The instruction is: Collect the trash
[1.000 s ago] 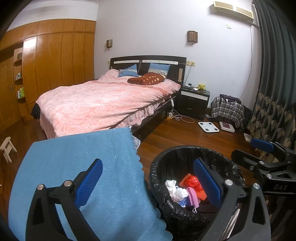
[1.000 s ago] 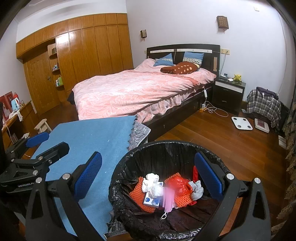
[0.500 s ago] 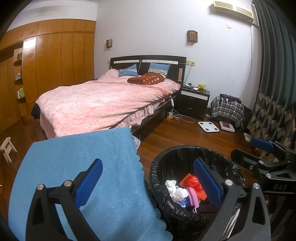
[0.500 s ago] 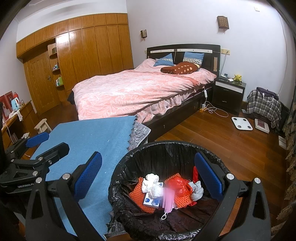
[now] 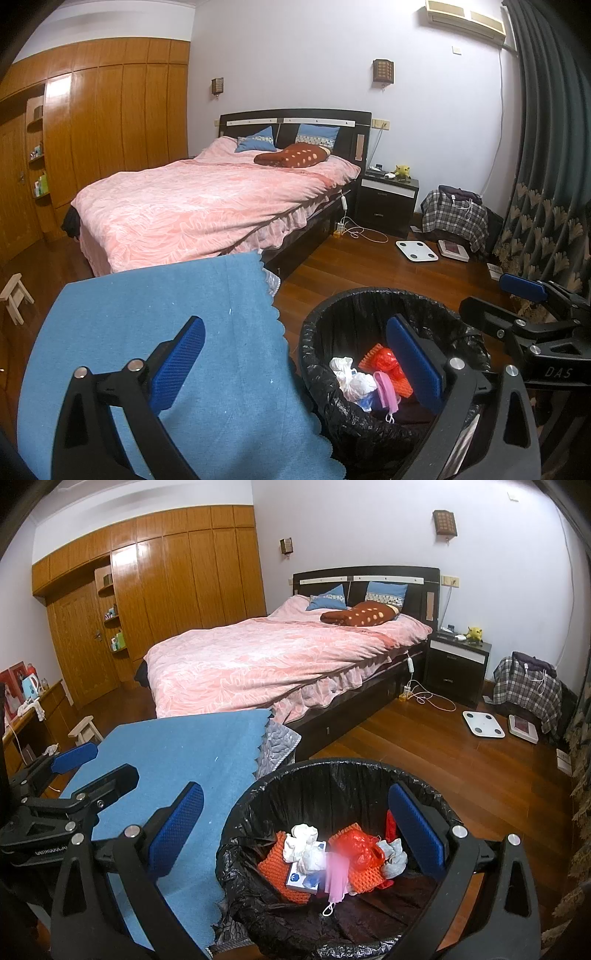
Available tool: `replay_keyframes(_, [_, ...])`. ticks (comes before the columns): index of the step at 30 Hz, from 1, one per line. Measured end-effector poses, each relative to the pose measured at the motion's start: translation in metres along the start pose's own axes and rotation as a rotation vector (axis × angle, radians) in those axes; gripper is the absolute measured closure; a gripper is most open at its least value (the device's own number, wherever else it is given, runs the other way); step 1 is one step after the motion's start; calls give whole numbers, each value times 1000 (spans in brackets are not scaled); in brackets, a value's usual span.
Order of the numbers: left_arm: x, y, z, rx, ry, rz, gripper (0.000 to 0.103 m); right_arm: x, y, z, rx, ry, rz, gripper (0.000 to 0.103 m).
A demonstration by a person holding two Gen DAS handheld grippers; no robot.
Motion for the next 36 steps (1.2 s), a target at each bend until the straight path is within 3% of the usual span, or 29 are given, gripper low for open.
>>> replay_keyframes(36, [-1, 0, 0, 2, 4, 0, 6, 3, -1, -1, 3, 4, 0, 5])
Point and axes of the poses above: each gripper's, at about its wrist camera, not at the fingertips, and x roughly the way its jaws point, y to its left, z to its top, the point moved 3 cm from there along x, roughly the way its jaws point, and after that the axes turned 12 degrees about z, right-handed, at the moved point
